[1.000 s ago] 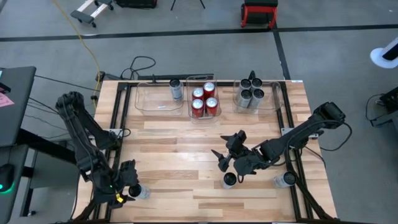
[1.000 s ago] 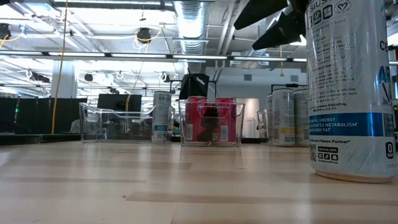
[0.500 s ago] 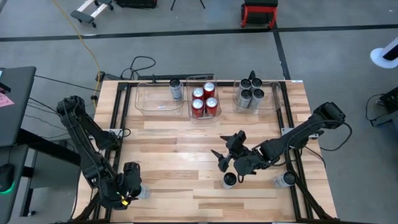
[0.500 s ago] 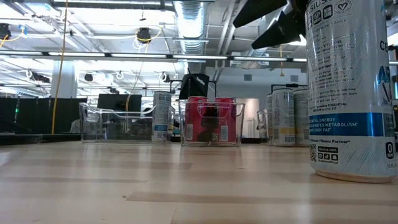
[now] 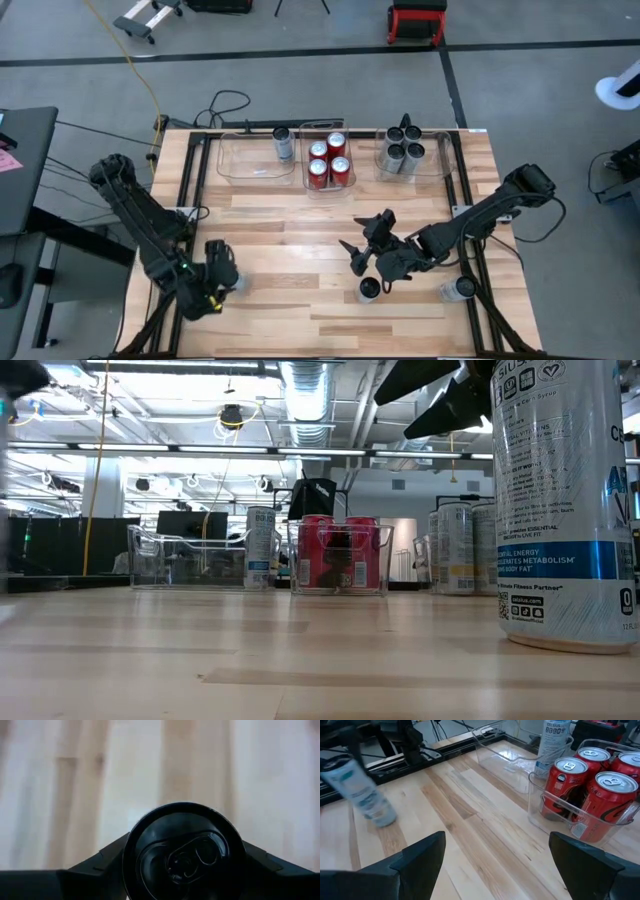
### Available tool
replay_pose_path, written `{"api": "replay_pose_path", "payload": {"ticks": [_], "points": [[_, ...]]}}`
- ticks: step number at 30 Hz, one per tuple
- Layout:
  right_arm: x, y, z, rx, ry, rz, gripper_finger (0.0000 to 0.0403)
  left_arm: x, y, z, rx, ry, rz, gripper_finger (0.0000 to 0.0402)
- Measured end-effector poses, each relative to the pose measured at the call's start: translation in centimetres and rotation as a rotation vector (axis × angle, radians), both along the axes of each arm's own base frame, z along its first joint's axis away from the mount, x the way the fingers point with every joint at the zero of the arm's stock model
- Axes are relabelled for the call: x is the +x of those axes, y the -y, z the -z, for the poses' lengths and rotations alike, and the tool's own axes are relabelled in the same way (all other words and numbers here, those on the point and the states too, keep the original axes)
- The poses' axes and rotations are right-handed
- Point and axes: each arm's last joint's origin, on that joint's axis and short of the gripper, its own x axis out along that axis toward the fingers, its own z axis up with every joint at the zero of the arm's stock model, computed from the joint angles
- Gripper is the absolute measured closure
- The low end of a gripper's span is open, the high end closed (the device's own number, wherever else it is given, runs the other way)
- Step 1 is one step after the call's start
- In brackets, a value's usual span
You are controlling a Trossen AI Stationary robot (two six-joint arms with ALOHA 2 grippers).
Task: Sort soda cans
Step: Put the white-blue soda can into the left transparent bin
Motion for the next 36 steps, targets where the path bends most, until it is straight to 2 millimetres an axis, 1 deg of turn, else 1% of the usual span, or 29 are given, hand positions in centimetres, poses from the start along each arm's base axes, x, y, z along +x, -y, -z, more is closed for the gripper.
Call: {"api": "replay_pose_path", "payload": {"ticks": [5,8,10,14,19,22,25,29,32,36], "points": [[0.0,0.0,0.0,-0.001,-0.001,-0.001,0.0029,1.7,-3.3,-0.5,0.129,0.005,-0.08,0.0154],[0.0,0.0,0.0,-0.004,-0.002,-0.002,0.0029,2.6,-5.6,-1.5,0.141,0.041,-0.12,0.0154],[0.0,0.0,0.0,-0.005,-0.003,-0.002,0.0029,2.8,-7.2,-2.3,0.143,0.067,-0.142,0.0154],[0.0,0.0,0.0,-0.008,-0.005,-0.004,0.0029,2.6,-10.8,-4.5,0.135,0.166,-0.209,0.0154],[0.1,0.2,0.0,-0.017,-0.01,0.0,0.0029,1.3,-15.0,-7.2,0.176,0.293,-0.288,0.0154],[0.2,0.5,0.0,-0.017,-0.009,0.009,0.0029,0.9,-17.1,-8.6,0.245,0.331,-0.329,0.0154],[0.4,0.9,0.0,-0.021,-0.012,0.019,0.0029,1.2,-18.8,-9.3,0.31,0.354,-0.358,0.0154],[0.6,1.5,0.0,-0.025,-0.015,0.036,0.0029,2.8,-21.1,-9.6,0.316,0.378,-0.353,0.0154],[0.7,1.7,0.0,-0.023,-0.019,0.042,0.0029,4.0,-22.8,-9.0,0.288,0.361,-0.353,0.0154],[0.7,1.7,0.0,-0.024,-0.026,0.027,0.0029,5.2,-25.3,-8.0,0.286,0.318,-0.413,0.0154]]}}
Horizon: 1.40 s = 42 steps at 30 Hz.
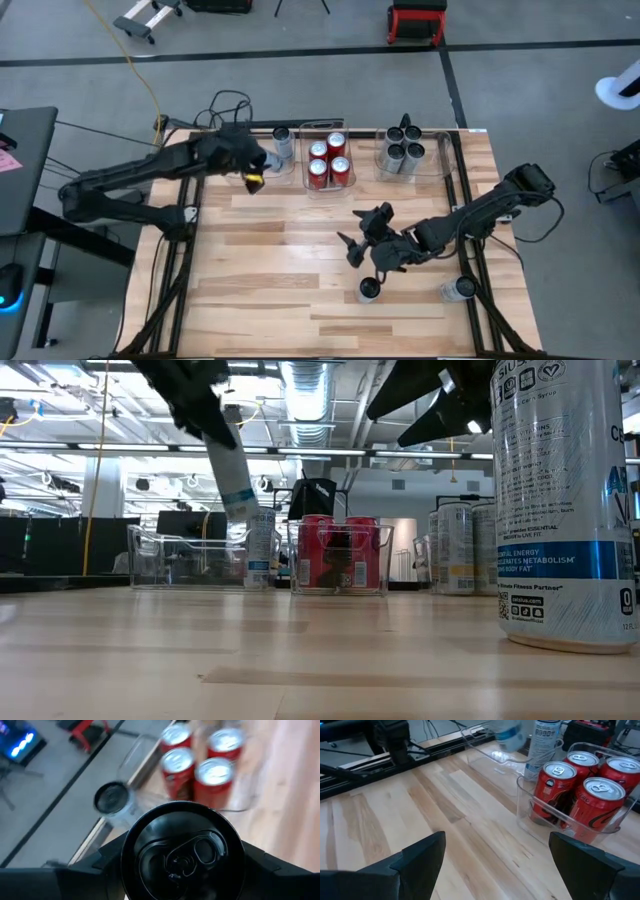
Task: Sort soda cans
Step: Put the white-blue soda can into the left transparent bin
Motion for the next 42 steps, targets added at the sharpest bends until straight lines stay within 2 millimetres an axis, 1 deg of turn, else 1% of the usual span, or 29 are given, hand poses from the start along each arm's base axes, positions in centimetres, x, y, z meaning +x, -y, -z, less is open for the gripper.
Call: {"api": "replay_pose_path", "payload": {"ticks": [4,8,12,15,26,30,32,34,42], "points": [[0.0,-0.1,0.0,0.003,-0.001,-0.007,0.0029,0.7,-2.3,1.2,-0.037,-0.035,-0.059,0.0154],[0.0,-0.1,0.0,0.001,-0.003,-0.008,0.0029,1.1,-4.4,2.2,-0.077,-0.034,-0.11,0.0154],[0.0,-0.1,0.0,0.003,-0.004,-0.01,0.0029,1.5,-5.8,2.9,-0.145,0.004,-0.129,0.0154],[0.0,-0.1,0.0,0.003,-0.008,-0.014,0.0029,2.0,-6.5,3.8,-0.183,-0.004,-0.158,0.0154],[0.0,-0.1,0.0,-0.002,-0.012,-0.017,0.0029,4.1,-7.7,6.9,-0.264,-0.063,-0.181,0.0153],[0.0,-0.1,0.0,-0.002,-0.013,-0.017,0.0029,4.6,-8.0,7.4,-0.28,-0.059,-0.183,0.0121],[0.0,-0.1,0.0,-0.002,-0.014,-0.017,0.0029,4.7,-8.1,7.5,-0.284,-0.049,-0.175,0.0106],[0.0,-0.1,0.0,-0.002,-0.014,-0.018,0.0029,4.8,-8.1,7.2,-0.28,-0.03,-0.165,0.0099],[0.0,-0.1,0.1,0.012,-0.016,-0.032,0.0029,5.0,-7.7,6.6,-0.28,0.009,-0.089,0.0094]]}}
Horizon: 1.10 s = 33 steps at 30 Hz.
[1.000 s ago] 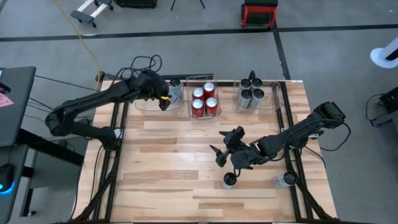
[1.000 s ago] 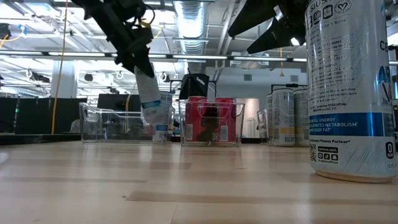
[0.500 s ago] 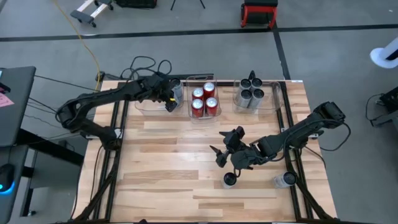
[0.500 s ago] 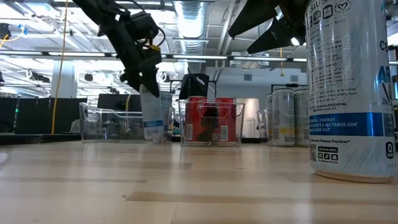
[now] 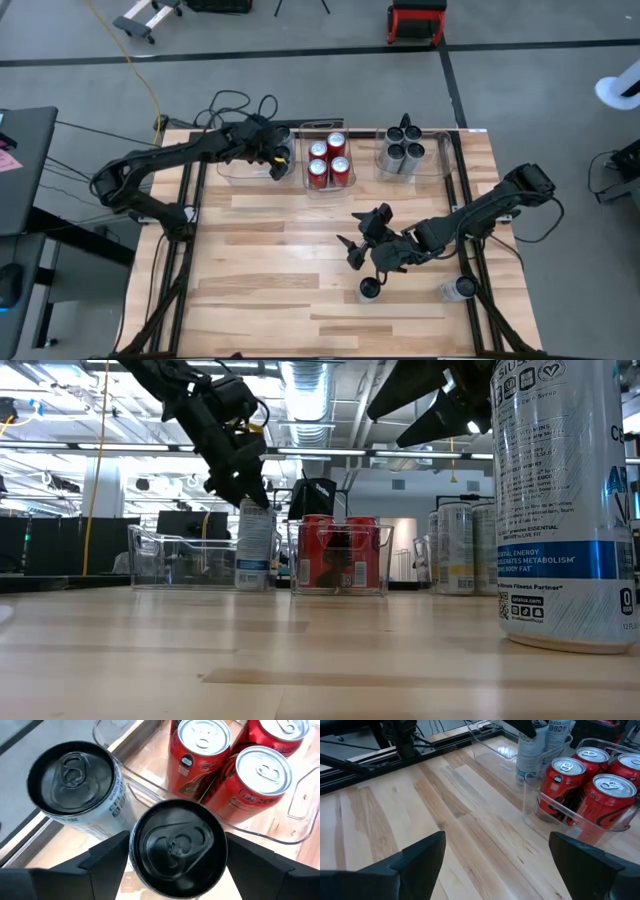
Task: Sort soda cans
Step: Put the white-blue soda can into the left transparent bin
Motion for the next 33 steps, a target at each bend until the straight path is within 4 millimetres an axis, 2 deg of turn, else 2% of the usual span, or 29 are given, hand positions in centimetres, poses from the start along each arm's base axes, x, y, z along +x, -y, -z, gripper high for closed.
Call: {"api": "replay_pose_path", "payload": {"ticks": [8,12,14,19,22,25,33], "points": [[0.2,0.5,-0.3,-0.016,-0.003,0.005,0.0029,-1.4,0.7,-2.6,0.117,0.05,0.031,0.0092],[0.4,0.9,-1.5,-0.035,-0.001,-0.007,0.0029,-2.7,1.5,-4.7,0.173,0.115,0.024,0.0092],[0.4,0.8,-2.4,-0.037,-0.021,-0.07,0.0029,-3.5,2.1,-5.7,0.205,0.143,0.037,0.0092],[-0.7,0.4,-4.7,0.036,-0.127,-0.289,0.0029,-5.3,4.6,-7.7,0.236,0.186,0.174,0.0091],[-1.3,0.1,-5.1,0.119,-0.203,-0.408,0.0029,-6.1,6.2,-8.2,0.206,0.202,0.233,0.0091],[-1.9,-0.6,-5.2,0.158,-0.264,-0.452,0.0029,-6.7,7.9,-8.4,0.157,0.212,0.268,0.0091],[-4.0,-3.5,-5.6,0.2,-0.326,-0.509,0.0029,-5.7,13.2,-8.5,0.117,0.225,0.502,0.0091]]}}
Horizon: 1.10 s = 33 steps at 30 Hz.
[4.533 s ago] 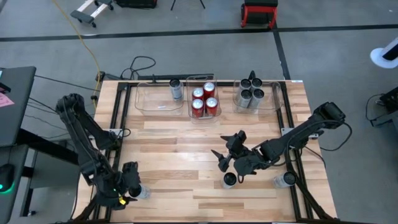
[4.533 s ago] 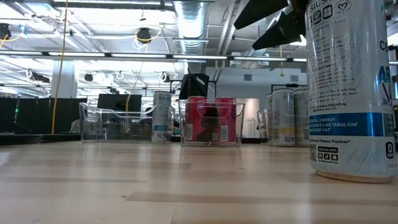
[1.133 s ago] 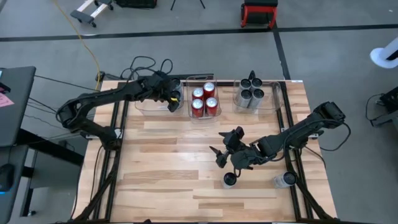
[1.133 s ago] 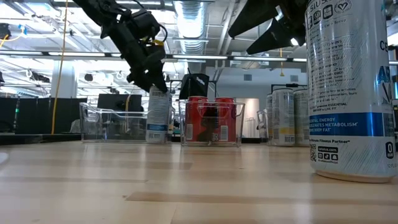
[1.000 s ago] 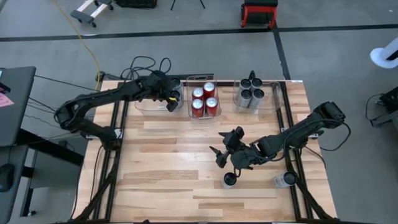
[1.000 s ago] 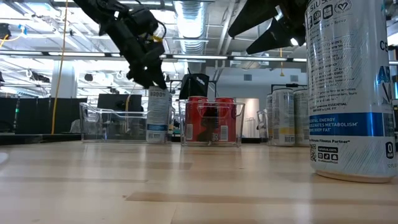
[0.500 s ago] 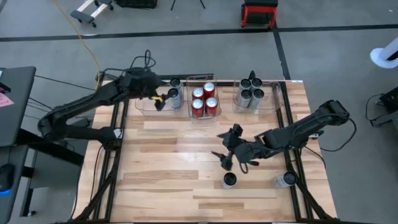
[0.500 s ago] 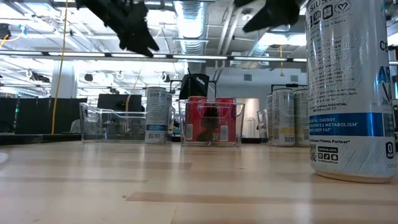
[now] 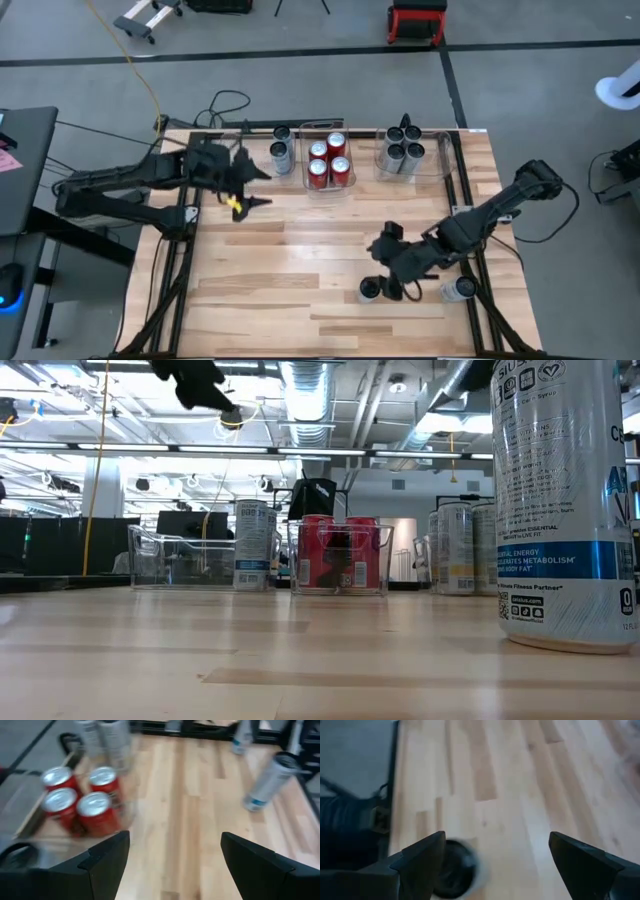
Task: Sort soda cans
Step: Put the white-blue soda can into the left transparent bin
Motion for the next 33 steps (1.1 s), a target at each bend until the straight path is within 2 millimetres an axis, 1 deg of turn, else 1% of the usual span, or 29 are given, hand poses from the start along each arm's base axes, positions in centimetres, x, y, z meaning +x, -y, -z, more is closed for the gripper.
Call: {"api": "replay_pose_path", "payload": {"ticks": [3,6,9,12,16,18,22,27,30,33], "points": [[-0.8,-1.4,-0.2,0.013,0.009,-0.045,0.0029,0.9,1.7,0.3,0.001,-0.003,0.036,0.0091],[-1.4,-2.4,-0.3,0.041,0.013,-0.056,0.0029,2.1,3.4,0.7,0.007,-0.005,0.061,0.0091],[-1.9,-2.7,-0.2,0.021,0.039,0.022,0.0029,3.6,4.8,1.6,0.023,-0.024,0.024,0.0091],[-2.2,-2.7,-0.2,0.002,0.061,0.102,0.0029,5.0,5.7,3.0,0.064,-0.071,-0.033,0.0091],[-2.3,-3.4,0.2,-0.011,0.058,0.093,0.0029,7.0,6.6,4.6,0.038,-0.095,-0.078,0.0091],[-2.1,-3.8,0.7,-0.022,0.054,0.091,0.0029,8.1,7.2,5.4,0.015,-0.084,-0.09,0.0091],[-1.3,-4.6,2.0,-0.047,0.059,0.146,0.0029,9.8,8.0,6.9,0.038,-0.08,-0.119,0.0091],[-0.9,-5.6,3.0,-0.073,0.069,0.126,0.0029,10.9,8.3,8.7,0.043,-0.133,-0.133,0.0091],[-1.0,-6.2,3.6,-0.096,0.051,0.102,0.0028,11.0,8.4,8.9,0.039,-0.141,-0.141,0.0091],[-0.9,-6.7,4.3,-0.129,0.032,0.08,0.0025,10.8,8.4,8.7,0.046,-0.129,-0.154,0.0091]]}}
